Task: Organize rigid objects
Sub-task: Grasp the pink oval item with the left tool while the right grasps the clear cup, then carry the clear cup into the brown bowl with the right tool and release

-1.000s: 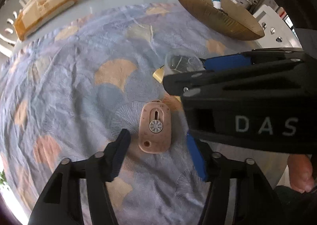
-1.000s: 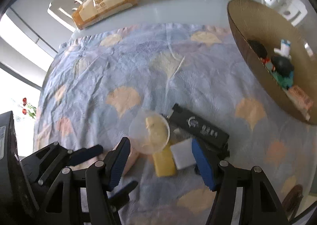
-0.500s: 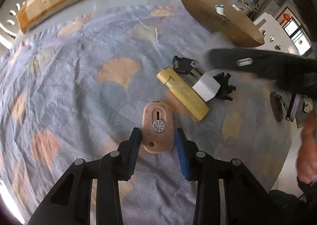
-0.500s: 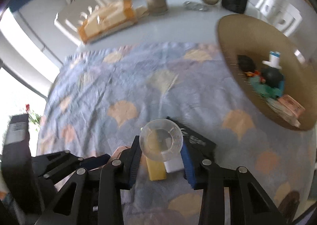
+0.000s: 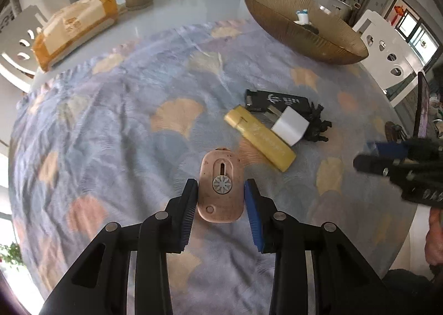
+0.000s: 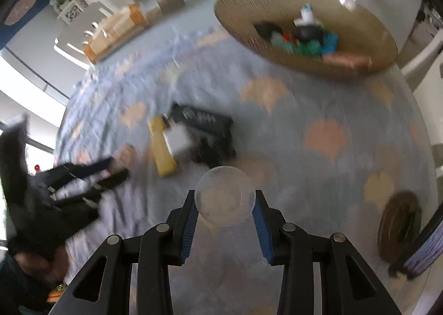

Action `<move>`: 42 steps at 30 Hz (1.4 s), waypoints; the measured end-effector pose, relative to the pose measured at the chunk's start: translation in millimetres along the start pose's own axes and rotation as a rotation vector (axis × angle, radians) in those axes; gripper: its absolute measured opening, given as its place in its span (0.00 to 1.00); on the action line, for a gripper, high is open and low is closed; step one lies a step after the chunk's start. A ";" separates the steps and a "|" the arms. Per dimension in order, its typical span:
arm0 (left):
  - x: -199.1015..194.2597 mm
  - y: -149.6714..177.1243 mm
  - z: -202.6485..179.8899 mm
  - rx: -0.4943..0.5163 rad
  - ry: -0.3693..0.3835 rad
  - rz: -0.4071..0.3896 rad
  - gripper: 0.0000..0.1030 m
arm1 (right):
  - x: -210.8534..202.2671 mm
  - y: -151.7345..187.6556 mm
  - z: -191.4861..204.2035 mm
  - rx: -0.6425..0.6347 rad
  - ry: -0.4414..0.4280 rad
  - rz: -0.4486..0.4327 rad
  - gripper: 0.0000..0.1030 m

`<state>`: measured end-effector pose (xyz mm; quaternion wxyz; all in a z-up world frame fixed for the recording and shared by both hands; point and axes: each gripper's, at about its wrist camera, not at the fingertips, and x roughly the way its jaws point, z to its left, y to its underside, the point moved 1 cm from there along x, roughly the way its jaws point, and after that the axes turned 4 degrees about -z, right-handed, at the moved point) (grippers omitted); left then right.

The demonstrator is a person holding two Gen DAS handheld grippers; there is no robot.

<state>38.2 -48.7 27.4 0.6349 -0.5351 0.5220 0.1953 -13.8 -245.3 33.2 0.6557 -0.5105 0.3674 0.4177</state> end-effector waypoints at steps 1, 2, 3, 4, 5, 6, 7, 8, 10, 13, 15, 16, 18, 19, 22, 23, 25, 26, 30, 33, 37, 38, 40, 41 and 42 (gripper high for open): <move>-0.3 0.7 1.7 -0.006 0.000 0.002 0.31 | 3.1 4.3 -0.9 -0.002 -0.002 0.003 0.37; -0.5 1.6 4.1 -0.016 0.003 0.006 0.31 | 5.5 8.1 -1.4 -0.006 -0.005 0.000 0.37; -0.6 2.8 5.6 -0.023 0.005 0.009 0.31 | 7.0 11.2 -2.1 -0.006 -0.010 -0.006 0.37; -1.1 4.3 5.3 -0.027 0.004 0.011 0.31 | 7.7 13.0 -2.9 -0.004 -0.011 -0.009 0.37; -0.8 4.8 4.8 -0.028 0.004 0.013 0.31 | 8.9 15.3 -6.0 0.007 -0.018 -0.008 0.37; -1.9 6.1 3.6 -0.030 0.003 0.013 0.31 | 10.1 16.9 -8.6 0.024 -0.034 0.002 0.37; -0.5 6.0 2.2 -0.028 0.005 0.014 0.31 | 11.2 17.7 -9.5 0.034 -0.039 0.010 0.39; -0.4 6.4 0.9 -0.025 0.006 0.014 0.31 | 11.6 18.7 -12.0 0.045 -0.038 0.021 0.41; 0.1 6.0 -2.1 -0.019 0.007 0.014 0.31 | 9.5 20.4 -13.0 0.046 -0.026 0.022 0.55; 0.1 4.1 -4.9 -0.013 0.013 0.011 0.31 | 8.0 21.1 -10.0 0.039 -0.039 0.014 0.58; -1.2 1.8 -6.9 -0.008 0.018 0.008 0.31 | 9.4 19.0 -6.9 0.026 -0.022 0.008 0.58; -2.4 0.4 -8.0 -0.004 0.019 0.004 0.31 | 10.9 18.0 -4.8 0.015 -0.017 0.009 0.56; -5.9 -3.9 -9.9 0.004 0.023 -0.004 0.31 | 11.8 15.8 -1.6 0.000 -0.023 0.005 0.38; -8.5 -7.7 -11.0 0.004 0.030 -0.010 0.31 | 9.9 14.1 -0.5 -0.006 -0.020 -0.003 0.38; -28.8 -36.6 -16.1 0.012 0.066 -0.071 0.31 | -11.7 -1.5 1.1 -0.005 -0.035 -0.064 0.38; -37.8 -49.2 -18.8 0.022 0.072 -0.103 0.31 | -27.6 -12.8 0.4 -0.006 -0.030 -0.108 0.38; -57.7 -78.0 -25.0 0.038 0.097 -0.177 0.31 | -57.1 -34.8 -2.5 -0.003 -0.021 -0.195 0.38; -70.3 -97.4 -29.6 0.047 0.115 -0.224 0.31 | -76.3 -50.1 -6.8 0.008 -0.013 -0.252 0.38; -100.7 -160.9 -52.2 0.085 0.169 -0.352 0.31 | -134.7 -101.0 -30.2 0.078 0.053 -0.424 0.38; -98.0 -195.2 -71.0 0.118 0.197 -0.384 0.31 | -145.5 -130.9 -57.2 0.183 0.112 -0.458 0.38; -49.2 -214.4 -91.3 0.147 0.178 -0.305 0.31 | -118.6 -147.1 -95.1 0.313 0.163 -0.380 0.38; -37.6 -216.0 -93.5 0.144 0.185 -0.283 0.31 | -110.5 -149.2 -104.0 0.336 0.156 -0.362 0.38; -18.8 -217.6 -97.1 0.136 0.195 -0.245 0.31 | -99.2 -152.8 -116.0 0.358 0.184 -0.332 0.38; -8.9 -219.6 -99.4 0.134 0.202 -0.227 0.31 | -94.9 -154.0 -120.2 0.365 0.191 -0.321 0.38; -0.4 -222.0 -101.9 0.133 0.203 -0.211 0.31 | -89.3 -155.6 -125.4 0.376 0.195 -0.303 0.38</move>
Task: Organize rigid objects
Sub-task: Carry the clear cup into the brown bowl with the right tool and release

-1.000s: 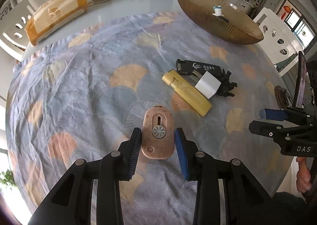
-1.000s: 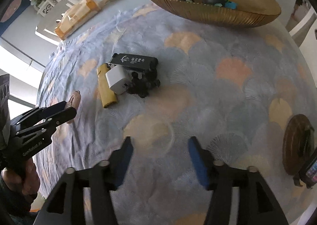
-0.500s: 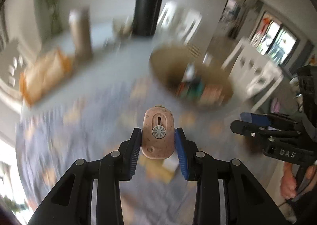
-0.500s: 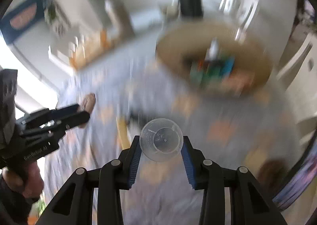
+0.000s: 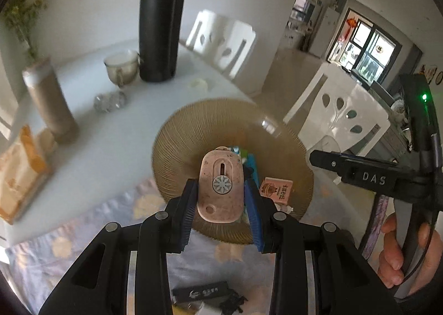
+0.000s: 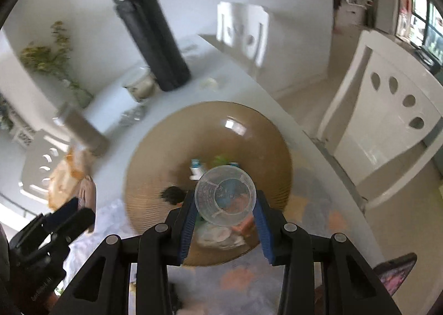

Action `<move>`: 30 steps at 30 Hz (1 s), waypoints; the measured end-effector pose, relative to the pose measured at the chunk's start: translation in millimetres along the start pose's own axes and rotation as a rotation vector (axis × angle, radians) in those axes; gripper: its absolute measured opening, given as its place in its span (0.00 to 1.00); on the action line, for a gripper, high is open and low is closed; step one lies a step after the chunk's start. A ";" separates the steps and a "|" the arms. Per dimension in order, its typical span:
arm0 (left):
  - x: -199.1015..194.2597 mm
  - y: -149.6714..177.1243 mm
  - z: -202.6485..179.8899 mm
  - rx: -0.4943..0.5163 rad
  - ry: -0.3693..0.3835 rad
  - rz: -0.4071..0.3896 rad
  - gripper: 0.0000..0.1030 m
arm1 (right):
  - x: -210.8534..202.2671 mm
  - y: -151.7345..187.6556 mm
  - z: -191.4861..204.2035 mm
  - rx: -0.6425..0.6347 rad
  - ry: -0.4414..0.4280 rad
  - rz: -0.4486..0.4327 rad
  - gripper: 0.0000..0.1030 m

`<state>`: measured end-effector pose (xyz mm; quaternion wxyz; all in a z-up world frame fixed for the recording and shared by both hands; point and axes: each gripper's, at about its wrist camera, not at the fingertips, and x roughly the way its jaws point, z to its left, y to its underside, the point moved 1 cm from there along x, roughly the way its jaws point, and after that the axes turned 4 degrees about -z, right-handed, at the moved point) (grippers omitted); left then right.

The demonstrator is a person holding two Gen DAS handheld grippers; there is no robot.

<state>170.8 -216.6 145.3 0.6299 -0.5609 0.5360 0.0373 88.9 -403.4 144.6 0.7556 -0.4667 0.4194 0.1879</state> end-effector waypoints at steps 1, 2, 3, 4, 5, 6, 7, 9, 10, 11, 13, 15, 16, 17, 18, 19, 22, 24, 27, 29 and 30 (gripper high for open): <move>6.2 -0.9 -0.3 -0.001 0.003 0.010 0.31 | 4.4 -2.7 -2.2 0.007 0.004 0.011 0.38; 10.7 -1.6 -0.7 -0.001 0.006 0.019 0.31 | 11.1 -4.0 -5.4 0.021 0.010 0.029 0.38; 15.6 -1.2 -0.9 -0.005 0.010 0.029 0.32 | 17.6 -4.7 -7.8 0.030 0.015 0.048 0.38; 19.6 -1.5 0.2 -0.015 0.018 0.043 0.37 | 21.3 -5.2 -9.6 0.031 0.014 0.062 0.39; 22.3 -1.4 1.0 -0.023 0.012 0.067 0.52 | 26.0 -6.6 -11.3 0.035 0.017 0.079 0.39; 22.4 -1.1 2.6 -0.032 -0.001 0.079 0.56 | 26.6 -7.3 -13.4 0.044 0.025 0.082 0.43; 19.2 -0.5 5.5 -0.044 -0.013 0.070 0.57 | 25.7 -7.9 -17.7 0.052 0.023 0.076 0.44; 8.2 3.5 12.3 -0.061 -0.018 0.059 0.57 | 17.9 -8.6 -21.8 0.075 -0.001 0.056 0.44; 0.8 7.2 18.3 -0.082 -0.012 0.063 0.57 | 11.6 -7.0 -23.8 0.080 -0.007 0.047 0.45; -6.6 11.3 24.8 -0.105 -0.005 0.063 0.57 | 3.5 -3.7 -25.2 0.081 -0.004 0.036 0.46; -24.6 22.0 38.3 -0.149 -0.002 0.053 0.57 | -9.5 3.1 -25.0 0.074 -0.001 0.019 0.55; -44.0 35.8 49.6 -0.174 -0.021 0.039 0.57 | -22.9 14.6 -23.7 0.067 -0.007 0.016 0.57; -55.1 45.0 54.9 -0.184 -0.038 0.034 0.57 | -26.7 18.9 -22.2 0.063 -0.016 0.020 0.57; -63.7 52.4 58.3 -0.190 -0.045 0.031 0.57 | -30.5 24.3 -19.4 0.053 -0.028 0.025 0.57; -69.1 57.2 60.7 -0.196 -0.045 0.029 0.57 | -35.0 31.3 -14.4 0.035 -0.041 0.032 0.57; -79.6 66.4 63.5 -0.205 -0.044 0.029 0.57 | -37.0 35.0 -9.8 0.023 -0.045 0.037 0.57; -99.6 87.3 64.5 -0.211 -0.053 0.030 0.57 | -44.8 53.9 8.7 -0.031 -0.087 0.061 0.58; -109.5 102.1 62.4 -0.206 -0.051 0.036 0.57 | -50.9 67.6 26.1 -0.082 -0.121 0.074 0.58; -113.1 122.3 60.2 -0.206 -0.035 0.063 0.57 | -52.5 84.8 46.5 -0.149 -0.169 0.098 0.58; -109.8 136.2 59.8 -0.210 -0.031 0.093 0.57 | -47.5 101.7 62.1 -0.205 -0.203 0.142 0.58; -107.0 142.7 60.6 -0.214 -0.031 0.109 0.57 | -43.6 109.8 68.2 -0.227 -0.211 0.162 0.58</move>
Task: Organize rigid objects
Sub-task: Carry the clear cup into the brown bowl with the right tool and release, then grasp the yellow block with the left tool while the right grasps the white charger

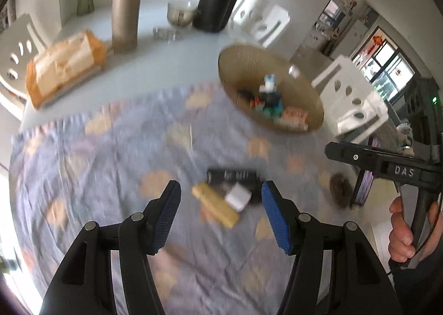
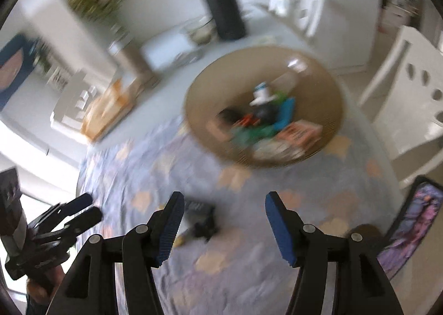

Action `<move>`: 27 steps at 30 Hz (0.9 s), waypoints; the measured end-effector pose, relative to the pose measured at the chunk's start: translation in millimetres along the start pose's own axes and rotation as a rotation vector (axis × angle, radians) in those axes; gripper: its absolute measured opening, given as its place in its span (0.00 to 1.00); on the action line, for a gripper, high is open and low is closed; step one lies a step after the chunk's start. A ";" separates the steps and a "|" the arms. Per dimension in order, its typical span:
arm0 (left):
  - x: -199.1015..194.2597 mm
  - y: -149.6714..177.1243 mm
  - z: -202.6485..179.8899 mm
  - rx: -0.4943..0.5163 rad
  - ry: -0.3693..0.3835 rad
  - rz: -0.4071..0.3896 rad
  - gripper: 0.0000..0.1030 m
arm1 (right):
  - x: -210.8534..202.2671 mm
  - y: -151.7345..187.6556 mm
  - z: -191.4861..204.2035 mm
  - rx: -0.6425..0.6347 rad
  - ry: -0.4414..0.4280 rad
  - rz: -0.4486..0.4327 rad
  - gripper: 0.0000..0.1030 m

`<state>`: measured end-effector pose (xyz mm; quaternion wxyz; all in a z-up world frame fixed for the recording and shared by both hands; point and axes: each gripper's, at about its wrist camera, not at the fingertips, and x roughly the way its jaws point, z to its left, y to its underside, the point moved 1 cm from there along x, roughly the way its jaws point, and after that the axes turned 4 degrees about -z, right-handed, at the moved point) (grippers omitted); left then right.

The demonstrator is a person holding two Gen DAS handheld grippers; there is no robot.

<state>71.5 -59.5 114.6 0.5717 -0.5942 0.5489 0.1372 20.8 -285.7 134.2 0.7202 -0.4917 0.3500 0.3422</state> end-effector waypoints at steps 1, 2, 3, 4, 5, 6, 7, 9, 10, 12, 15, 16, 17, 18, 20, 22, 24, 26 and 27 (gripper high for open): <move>5.9 8.5 1.4 -0.003 -0.004 0.019 0.57 | 10.1 8.9 8.5 -0.026 -0.003 0.031 0.58; 14.1 17.8 2.4 -0.004 -0.011 0.041 0.57 | 16.9 15.4 13.0 -0.039 -0.013 0.051 0.58; 24.2 27.0 2.7 0.001 -0.024 0.072 0.57 | 26.1 23.9 18.7 -0.057 -0.042 0.076 0.58; 31.0 33.0 2.8 0.005 -0.032 0.091 0.57 | 33.2 31.9 22.4 -0.068 -0.059 0.090 0.57; 41.7 39.7 1.9 0.010 -0.049 0.110 0.57 | 38.7 38.0 25.3 -0.077 -0.059 0.099 0.57; 48.9 43.9 0.7 0.011 -0.064 0.113 0.57 | 46.7 44.8 29.3 -0.098 -0.055 0.113 0.54; 56.1 46.9 -0.2 0.010 -0.074 0.117 0.57 | 51.7 49.1 31.9 -0.116 -0.057 0.124 0.49; 70.5 50.0 -1.1 -0.010 -0.074 0.135 0.57 | 62.1 55.3 34.6 -0.134 -0.067 0.142 0.47; 77.0 50.4 -1.0 -0.025 -0.066 0.141 0.57 | 64.9 55.5 35.1 -0.135 -0.069 0.149 0.47; 86.4 50.1 -1.9 -0.040 -0.066 0.148 0.57 | 73.3 54.2 36.2 -0.142 -0.077 0.159 0.47; 96.4 50.6 -6.7 -0.023 -0.080 0.156 0.57 | 80.9 48.6 34.3 -0.146 -0.076 0.162 0.47; 98.5 50.9 -9.0 -0.015 -0.091 0.153 0.57 | 82.1 46.4 35.2 -0.146 -0.077 0.162 0.47; 98.4 50.5 -11.0 -0.009 -0.099 0.143 0.57 | 84.2 44.5 34.5 -0.146 -0.081 0.163 0.47; 98.4 50.2 -12.5 -0.005 -0.106 0.141 0.57 | 87.0 42.8 33.8 -0.149 -0.085 0.170 0.47; 100.3 49.6 -15.2 0.009 -0.128 0.128 0.57 | 89.9 39.8 33.3 -0.156 -0.089 0.182 0.47; 102.1 50.4 -18.5 0.039 -0.159 0.120 0.58 | 92.7 38.6 34.1 -0.170 -0.090 0.192 0.47; 102.4 52.5 -20.7 0.064 -0.180 0.107 0.60 | 98.8 38.3 38.0 -0.190 -0.094 0.207 0.47; 99.2 54.3 -18.3 0.062 -0.165 0.115 0.53 | 103.4 38.9 41.0 -0.204 -0.096 0.220 0.47; 96.5 55.0 -15.7 0.061 -0.155 0.121 0.50 | 105.7 39.0 42.9 -0.212 -0.098 0.225 0.47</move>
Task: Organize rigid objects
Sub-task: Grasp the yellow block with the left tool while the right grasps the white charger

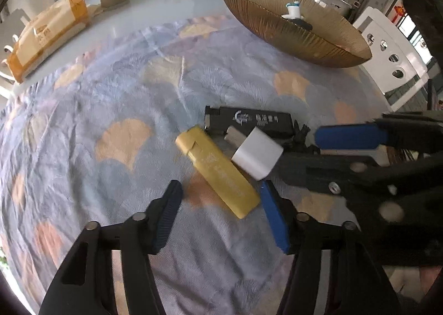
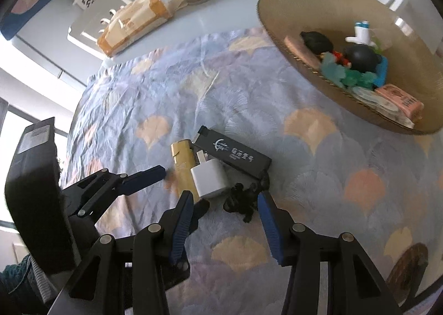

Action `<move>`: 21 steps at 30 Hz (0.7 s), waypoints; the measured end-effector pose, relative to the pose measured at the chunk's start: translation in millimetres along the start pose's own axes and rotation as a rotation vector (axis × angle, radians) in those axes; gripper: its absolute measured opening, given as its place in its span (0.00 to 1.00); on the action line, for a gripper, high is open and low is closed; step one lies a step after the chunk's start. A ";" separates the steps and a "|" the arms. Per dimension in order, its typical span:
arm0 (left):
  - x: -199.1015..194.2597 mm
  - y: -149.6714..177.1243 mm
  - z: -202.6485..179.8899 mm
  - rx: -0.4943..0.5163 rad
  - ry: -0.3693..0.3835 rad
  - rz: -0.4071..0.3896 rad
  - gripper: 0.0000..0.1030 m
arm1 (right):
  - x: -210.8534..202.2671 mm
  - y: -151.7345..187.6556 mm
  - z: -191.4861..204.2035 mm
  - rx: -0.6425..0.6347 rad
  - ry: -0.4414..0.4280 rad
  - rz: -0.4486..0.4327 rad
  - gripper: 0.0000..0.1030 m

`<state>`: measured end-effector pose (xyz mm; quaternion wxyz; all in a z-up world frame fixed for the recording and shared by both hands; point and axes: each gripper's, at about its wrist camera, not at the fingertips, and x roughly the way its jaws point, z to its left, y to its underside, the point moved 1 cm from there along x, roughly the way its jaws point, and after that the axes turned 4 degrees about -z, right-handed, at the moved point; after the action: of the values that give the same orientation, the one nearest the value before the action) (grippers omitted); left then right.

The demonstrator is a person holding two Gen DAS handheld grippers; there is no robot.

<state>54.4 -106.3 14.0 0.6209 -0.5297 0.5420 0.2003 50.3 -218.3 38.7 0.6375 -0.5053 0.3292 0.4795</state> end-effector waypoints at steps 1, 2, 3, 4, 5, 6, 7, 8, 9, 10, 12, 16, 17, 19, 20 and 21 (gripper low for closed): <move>-2.7 2.6 5.1 -0.003 0.006 0.006 0.48 | 0.7 0.2 0.5 -0.005 -0.003 0.002 0.47; -6.1 6.4 12.1 -0.011 0.002 0.008 0.48 | 1.3 0.5 1.4 -0.014 -0.009 0.005 0.47; -8.2 9.0 18.6 -0.021 -0.001 0.008 0.48 | 2.7 0.3 2.9 -0.023 -0.012 0.007 0.47; -9.0 10.2 28.2 -0.038 -0.009 0.010 0.48 | 5.5 0.0 4.9 -0.029 -0.013 0.010 0.47; -9.7 10.7 34.1 -0.050 -0.012 0.012 0.48 | 7.7 -0.4 6.3 -0.036 -0.014 0.014 0.47; -11.2 11.6 39.9 -0.063 -0.015 0.012 0.48 | 10.0 -0.8 8.2 -0.043 -0.016 0.019 0.47; -12.4 12.2 45.4 -0.074 -0.016 0.013 0.48 | 11.8 -1.4 10.2 -0.051 -0.016 0.023 0.47; -13.0 12.5 50.1 -0.085 -0.015 0.012 0.48 | 14.1 -2.4 12.4 -0.061 -0.012 0.025 0.47; -13.1 12.4 53.1 -0.093 -0.007 0.015 0.47 | 17.0 -3.7 15.7 -0.076 0.000 0.025 0.47; -13.0 11.7 54.7 -0.097 0.003 0.019 0.47 | 20.1 -5.4 18.7 -0.091 0.021 0.024 0.47; -13.5 10.0 54.2 -0.088 0.005 0.019 0.47 | 24.4 -7.7 22.7 -0.116 0.042 0.021 0.46; -6.4 2.4 49.0 -0.070 0.008 0.023 0.47 | 28.5 -10.5 30.0 -0.173 0.079 0.010 0.40; -4.9 1.1 47.3 -0.062 0.002 0.021 0.47 | 29.4 -10.5 31.6 -0.186 0.088 0.010 0.40; -2.4 -1.4 41.7 -0.026 -0.021 0.016 0.47 | 29.3 -9.2 34.0 -0.215 0.110 0.018 0.35; -1.8 -2.2 38.4 -0.007 -0.031 0.016 0.47 | 26.7 -8.2 35.7 -0.222 0.097 0.029 0.33; -1.4 -2.5 36.3 0.005 -0.040 0.014 0.47 | 23.2 -7.5 36.7 -0.221 0.068 0.032 0.30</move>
<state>72.7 -75.0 10.9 0.6315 -0.5204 0.5336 0.2136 62.5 -176.8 30.2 0.5587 -0.5831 0.3039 0.5054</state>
